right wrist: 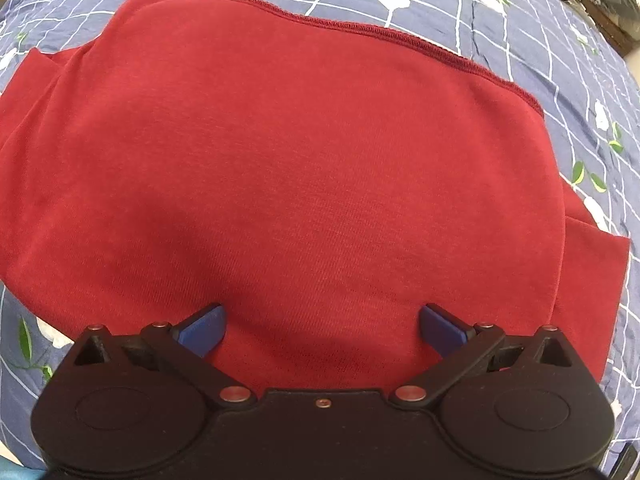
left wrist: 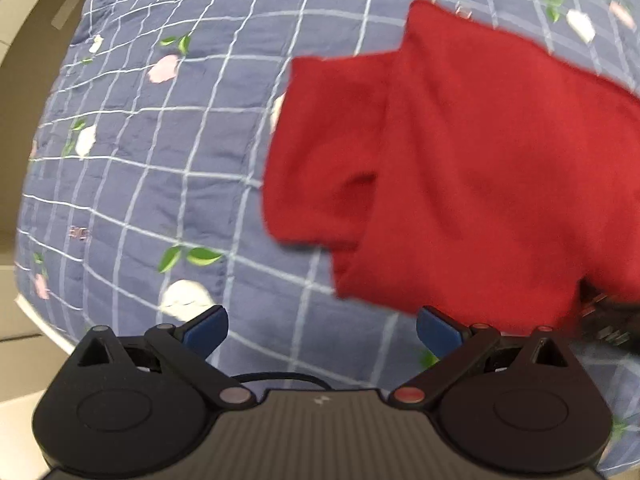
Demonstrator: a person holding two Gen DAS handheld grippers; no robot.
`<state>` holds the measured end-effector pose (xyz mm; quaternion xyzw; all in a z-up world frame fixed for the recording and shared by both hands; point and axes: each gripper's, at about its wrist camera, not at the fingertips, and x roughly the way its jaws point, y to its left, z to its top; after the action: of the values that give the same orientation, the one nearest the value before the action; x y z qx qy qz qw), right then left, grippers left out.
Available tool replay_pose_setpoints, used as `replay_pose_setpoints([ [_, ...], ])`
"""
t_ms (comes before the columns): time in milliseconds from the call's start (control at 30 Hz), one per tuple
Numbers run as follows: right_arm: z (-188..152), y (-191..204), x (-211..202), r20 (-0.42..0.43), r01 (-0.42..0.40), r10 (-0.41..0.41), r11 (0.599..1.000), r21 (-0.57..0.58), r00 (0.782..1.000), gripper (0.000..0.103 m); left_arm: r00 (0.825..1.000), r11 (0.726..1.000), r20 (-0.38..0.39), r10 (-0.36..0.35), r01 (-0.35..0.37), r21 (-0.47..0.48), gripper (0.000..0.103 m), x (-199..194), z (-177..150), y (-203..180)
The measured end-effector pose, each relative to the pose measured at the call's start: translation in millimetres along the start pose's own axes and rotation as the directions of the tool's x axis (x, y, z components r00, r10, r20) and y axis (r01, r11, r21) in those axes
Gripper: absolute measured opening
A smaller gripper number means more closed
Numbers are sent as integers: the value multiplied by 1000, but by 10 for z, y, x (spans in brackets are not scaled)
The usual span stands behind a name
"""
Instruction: Fold small clothes
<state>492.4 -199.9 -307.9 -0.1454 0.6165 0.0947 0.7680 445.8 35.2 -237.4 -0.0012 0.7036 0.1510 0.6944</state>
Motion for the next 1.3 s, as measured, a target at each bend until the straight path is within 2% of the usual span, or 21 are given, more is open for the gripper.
replay_pose_setpoints([
  [133,-30,-50,9,1,-14,14,1000,-1,1000,103,1000,1000,-3,5,-5,17,102,69,-47,27],
  [300,-29,-50,7,3,-11,11,1000,0,1000,103,998,998,30,-51,51,23,102,78,-21,2],
  [533,-67,-52,-7,15,-15,15,1000,2,1000,103,987,987,74,-143,148,-67,102,210,33,13],
  [633,-42,-56,1,-2,-16,16,1000,2,1000,103,986,982,69,-150,156,-106,102,262,50,34],
  [733,-3,-49,18,-19,-13,13,1000,0,1000,103,988,984,76,-136,144,-105,102,269,57,56],
  [933,43,-35,39,-39,-11,11,1000,-2,999,103,984,981,126,-129,145,-132,102,282,76,199],
  [1133,153,-9,93,-85,-10,8,1000,-12,996,103,960,960,216,-179,219,-176,102,349,138,422],
  [1233,149,-16,103,-82,-16,15,1000,-13,997,103,935,944,275,-225,279,-176,102,402,169,514],
  [1300,138,-17,104,-76,-17,16,1000,-13,997,103,906,941,340,-252,312,-132,102,400,199,544],
])
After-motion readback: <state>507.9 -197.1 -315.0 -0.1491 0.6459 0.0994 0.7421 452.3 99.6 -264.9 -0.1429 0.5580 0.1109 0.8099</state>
